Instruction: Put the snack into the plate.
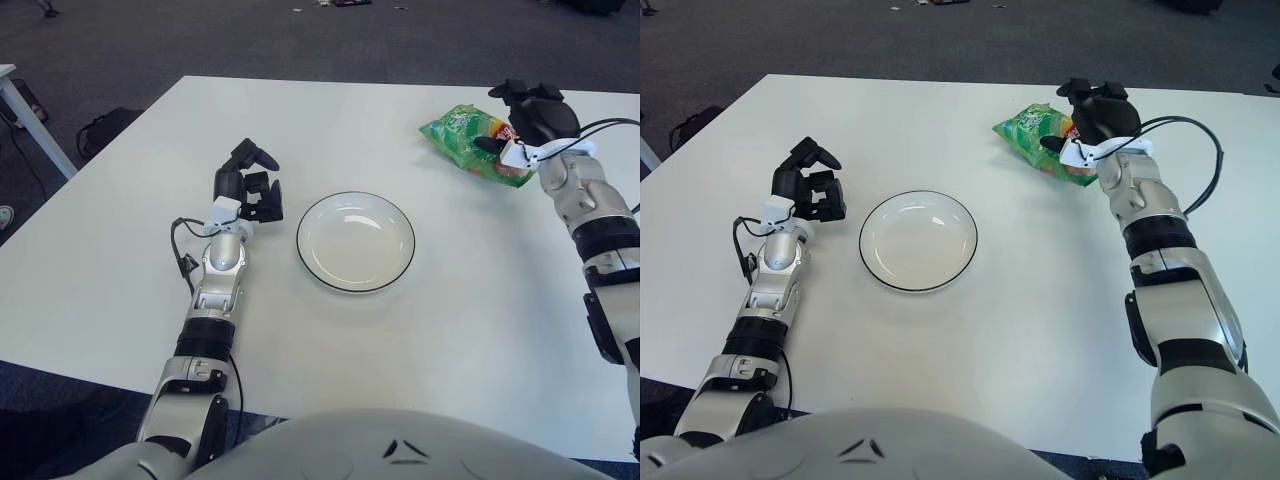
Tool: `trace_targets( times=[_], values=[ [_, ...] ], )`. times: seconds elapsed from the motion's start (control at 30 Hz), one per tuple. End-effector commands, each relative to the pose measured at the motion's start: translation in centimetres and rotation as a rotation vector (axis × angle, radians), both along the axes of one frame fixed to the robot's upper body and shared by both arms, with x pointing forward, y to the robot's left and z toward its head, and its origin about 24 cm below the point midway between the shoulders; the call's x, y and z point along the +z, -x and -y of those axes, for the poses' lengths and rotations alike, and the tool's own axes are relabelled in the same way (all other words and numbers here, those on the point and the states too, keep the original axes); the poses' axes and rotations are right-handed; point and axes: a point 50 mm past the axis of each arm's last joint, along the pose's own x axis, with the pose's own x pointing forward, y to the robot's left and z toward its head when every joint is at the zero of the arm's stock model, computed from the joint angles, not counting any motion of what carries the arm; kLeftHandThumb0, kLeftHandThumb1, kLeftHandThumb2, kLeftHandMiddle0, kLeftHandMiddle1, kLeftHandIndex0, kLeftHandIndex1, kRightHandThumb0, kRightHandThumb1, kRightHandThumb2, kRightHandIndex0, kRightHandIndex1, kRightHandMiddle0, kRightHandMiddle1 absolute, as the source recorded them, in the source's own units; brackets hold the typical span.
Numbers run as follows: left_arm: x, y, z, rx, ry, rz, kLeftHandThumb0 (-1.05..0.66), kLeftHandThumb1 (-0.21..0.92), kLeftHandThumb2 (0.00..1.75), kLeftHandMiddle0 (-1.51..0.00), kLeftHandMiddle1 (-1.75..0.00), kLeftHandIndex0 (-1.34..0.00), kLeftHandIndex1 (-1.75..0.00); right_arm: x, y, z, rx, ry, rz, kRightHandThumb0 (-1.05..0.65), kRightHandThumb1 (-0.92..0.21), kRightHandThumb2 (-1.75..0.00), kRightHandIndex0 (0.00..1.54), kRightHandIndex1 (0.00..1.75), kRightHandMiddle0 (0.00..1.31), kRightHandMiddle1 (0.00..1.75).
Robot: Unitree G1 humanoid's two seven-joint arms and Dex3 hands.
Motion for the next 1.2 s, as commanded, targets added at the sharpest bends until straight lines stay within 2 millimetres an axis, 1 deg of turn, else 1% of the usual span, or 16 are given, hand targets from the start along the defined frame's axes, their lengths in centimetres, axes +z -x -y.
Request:
trace_targets(
  times=[0.0,0.13,0.33,0.53,0.63,0.67,0.73,0.87,0.9,0.97,1.13,1.17],
  values=[
    [-7.3,4.1,-0.1,0.054,0.047,-0.279,-0.52,0.23,1.43,-1.38,-1.75,-0.69,-1.75,1.0,-1.0,-0.7,0.025,0.021,0.046,-0.76,-0.89,-0.66,0.00,0.61,0.00,0.66],
    [-7.3,4.1,-0.1,0.055,0.048,-0.277,-0.52,0.22,1.43,-1.38,-1.75,-0.69,-1.75,0.6,-1.3,-1.0,0.017,0.044,0.032,-0.83,-0.91,-0.67,0.00,0.61,0.00,0.68],
    [-7.3,4.1,-0.1,0.048,0.045,-0.281,-0.52,0.22,1.43,-1.39,-1.75,-0.69,-1.75,-0.1,-1.5,-1.4,0.012,0.072,0.010,-0.91,-0.92,-0.75,0.00,0.57,0.00,0.71],
    [-7.4,4.1,-0.2,0.048,0.052,-0.281,-0.52,0.23,1.43,-1.38,-1.75,-0.69,-1.75,-1.7,-1.8,-2.9,-0.002,0.093,-0.051,-0.97,-0.92,-0.82,0.00,0.47,0.00,0.77],
    [-7.5,4.1,-0.2,0.056,0.051,-0.283,-0.52,0.23,1.43,-1.37,-1.75,-0.69,-1.75,-2.5,-1.9,-3.0,-0.036,0.096,-0.110,-1.00,-0.92,-0.85,0.00,0.41,0.00,0.78],
    [-7.6,4.1,-0.2,0.059,0.051,-0.284,-0.52,0.23,1.42,-1.37,-1.75,-0.69,-1.75,-2.6,-1.9,-2.9,-0.047,0.095,-0.126,-1.01,-0.92,-0.87,0.00,0.36,0.00,0.76],
    [-7.6,4.1,-0.2,0.065,0.050,-0.287,-0.52,0.23,1.42,-1.37,-1.75,-0.69,-1.75,-2.9,-1.9,-2.8,-0.065,0.092,-0.154,-1.02,-0.92,-0.89,0.00,0.32,0.00,0.74],
    [-7.7,4.3,-0.3,0.078,0.051,-0.296,-0.52,0.22,1.44,-1.37,-1.75,-0.70,-1.75,-3.7,-1.8,-2.7,-0.109,0.088,-0.221,-1.04,-0.92,-0.94,0.00,0.09,0.00,0.57],
    [-7.7,4.3,-0.3,0.081,0.050,-0.296,-0.52,0.22,1.44,-1.37,-1.75,-0.70,-1.75,-4.0,-1.8,-2.6,-0.126,0.092,-0.246,-1.04,-0.92,-0.95,0.00,0.08,0.00,0.55],
    [-7.7,4.4,-0.3,0.087,0.050,-0.296,-0.52,0.21,1.45,-1.37,-1.75,-0.70,-1.75,-4.4,-1.7,-2.4,-0.150,0.097,-0.282,-1.05,-0.92,-0.96,0.00,0.03,0.00,0.44],
    [-7.7,4.5,-0.4,0.094,0.044,-0.295,-0.53,0.20,1.46,-1.38,-1.75,-0.71,-1.75,-4.9,-1.6,-2.3,-0.183,0.100,-0.336,-1.05,-0.92,-0.98,0.00,0.00,0.00,0.26],
    [-7.7,4.5,-0.4,0.096,0.043,-0.294,-0.53,0.20,1.46,-1.38,-1.75,-0.71,-1.75,-5.4,-1.5,-2.2,-0.190,0.100,-0.357,-1.05,-0.92,-0.98,0.00,0.00,0.00,0.24]
  ],
)
